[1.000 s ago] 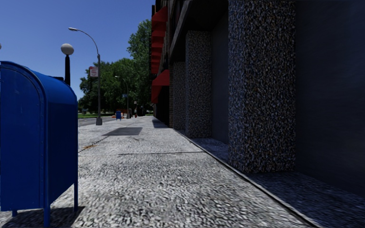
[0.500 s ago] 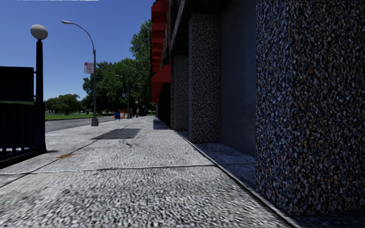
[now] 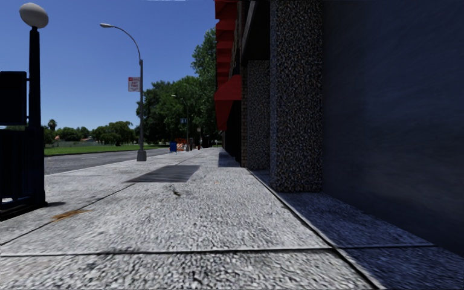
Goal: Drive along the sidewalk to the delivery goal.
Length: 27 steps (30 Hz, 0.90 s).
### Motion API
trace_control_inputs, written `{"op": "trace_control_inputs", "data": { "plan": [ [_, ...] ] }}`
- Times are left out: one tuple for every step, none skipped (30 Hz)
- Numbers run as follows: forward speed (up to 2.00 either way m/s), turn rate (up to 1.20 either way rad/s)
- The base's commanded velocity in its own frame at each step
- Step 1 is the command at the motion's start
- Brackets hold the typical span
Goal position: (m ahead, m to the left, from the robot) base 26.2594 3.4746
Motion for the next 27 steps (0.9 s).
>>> {"op": "trace_control_inputs", "data": {
  "plan": [
    [2.0,0.43],
    [2.0,0.43],
    [2.0,0.43],
    [2.0,0.43],
    [2.0,0.43],
    [2.0,0.43],
    [2.0,0.41],
    [2.0,0.28],
    [2.0,0.08],
    [2.0,0.08],
    [2.0,0.0],
    [2.0,0.0],
    [2.0,0.0],
    [2.0,0.0],
    [2.0,0.0],
    [2.0,0.0],
    [2.0,0.0],
    [2.0,0.0],
    [2.0,0.0],
    [2.0,0.0],
    [2.0,0.0],
    [2.0,0.0],
    [2.0,0.0],
    [2.0,0.0],
    [2.0,0.0],
    [2.0,0.0],
    [2.0,0.0]
  ]
}}
